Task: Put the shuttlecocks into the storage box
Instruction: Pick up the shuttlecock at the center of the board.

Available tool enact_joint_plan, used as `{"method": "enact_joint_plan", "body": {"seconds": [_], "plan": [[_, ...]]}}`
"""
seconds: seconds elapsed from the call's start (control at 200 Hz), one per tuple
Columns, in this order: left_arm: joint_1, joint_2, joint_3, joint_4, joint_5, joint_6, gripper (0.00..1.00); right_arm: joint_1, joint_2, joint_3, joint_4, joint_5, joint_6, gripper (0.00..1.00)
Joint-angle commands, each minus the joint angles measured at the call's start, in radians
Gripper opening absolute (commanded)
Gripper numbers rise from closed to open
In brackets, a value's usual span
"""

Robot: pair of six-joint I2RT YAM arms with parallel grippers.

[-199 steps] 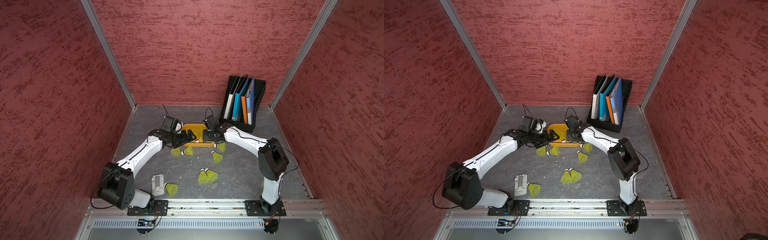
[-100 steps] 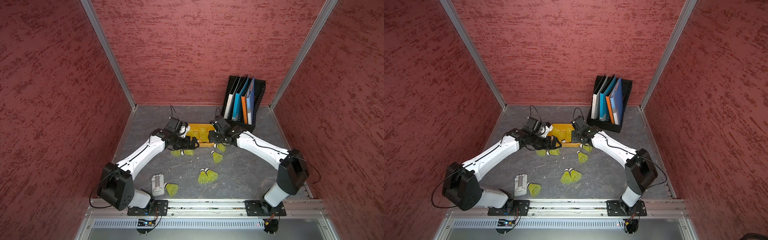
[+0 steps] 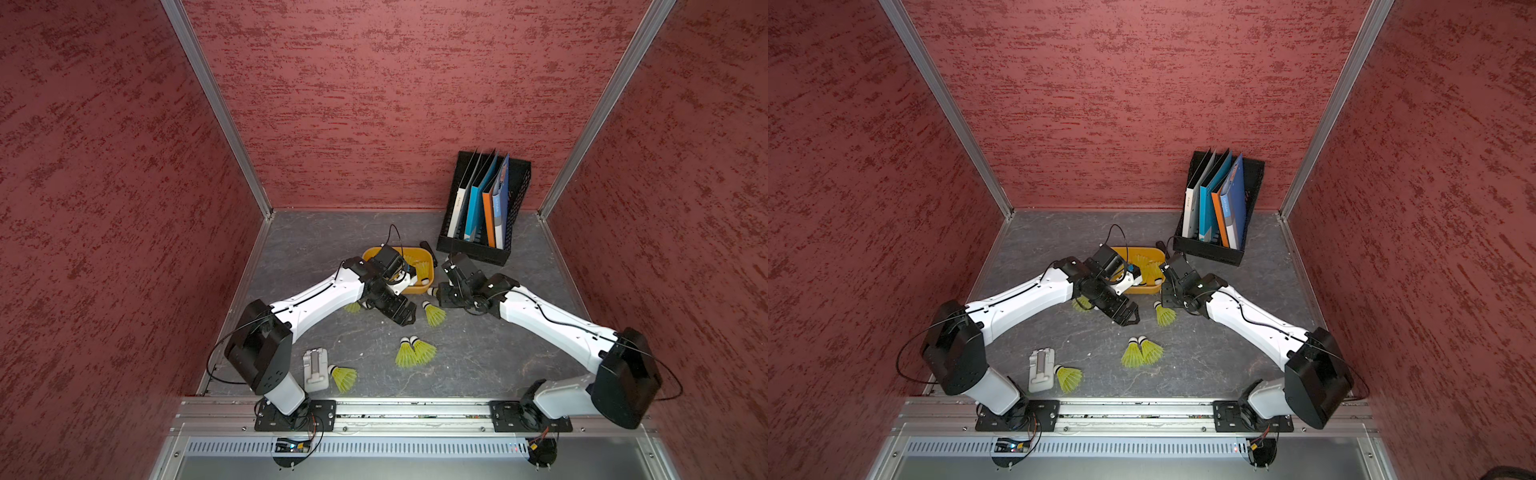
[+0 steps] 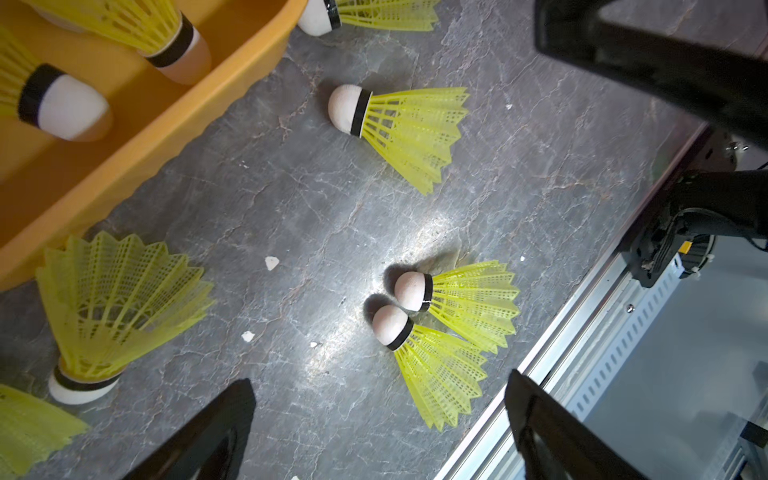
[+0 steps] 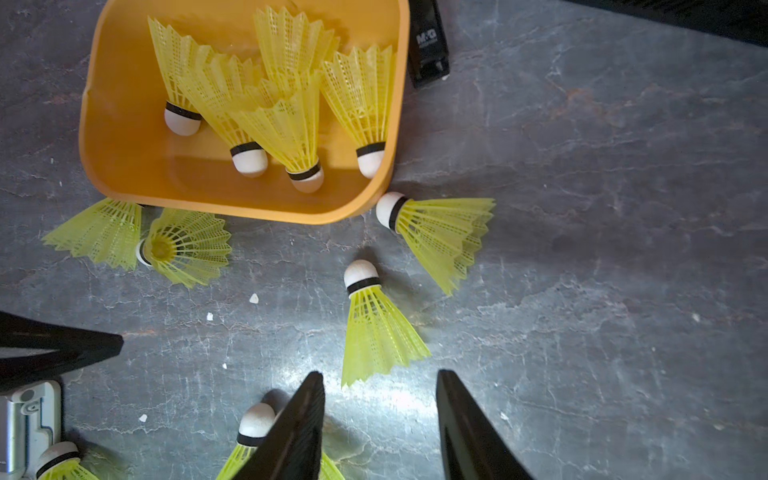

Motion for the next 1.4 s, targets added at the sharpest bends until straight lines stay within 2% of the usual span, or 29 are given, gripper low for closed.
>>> {"method": "enact_joint_plan", "body": {"seconds": [0.0, 0.361, 0.606, 0.792, 0.962, 1.127, 1.398], "plan": [[-0.024, 0.022, 0.035, -0.011, -0.047, 0.052, 0.96, 0.005, -0.027, -0.02, -0.047, 0.029, 0.063, 0.44], [-0.092, 0.097, 0.05, -0.149, -0.228, 0.257, 0.86, 0.004, -0.107, -0.076, -0.096, 0.017, 0.094, 0.43], [-0.11, 0.111, 0.002, -0.15, -0.231, 0.289, 0.8, 0.003, -0.165, -0.108, -0.079, -0.032, 0.085, 0.44], [-0.14, 0.132, -0.028, -0.107, -0.275, 0.252, 0.76, 0.0, -0.193, -0.135, -0.063, -0.077, 0.095, 0.44], [-0.123, 0.168, 0.038, -0.042, -0.324, 0.207, 0.72, -0.018, -0.213, -0.155, -0.052, -0.104, 0.127, 0.44], [-0.142, 0.208, 0.104, 0.032, -0.368, 0.255, 0.72, -0.023, -0.216, -0.14, -0.063, -0.098, 0.133, 0.44], [-0.19, 0.217, 0.109, 0.219, -0.478, 0.329, 0.73, -0.064, -0.259, -0.101, -0.1, -0.102, 0.102, 0.45]]}}
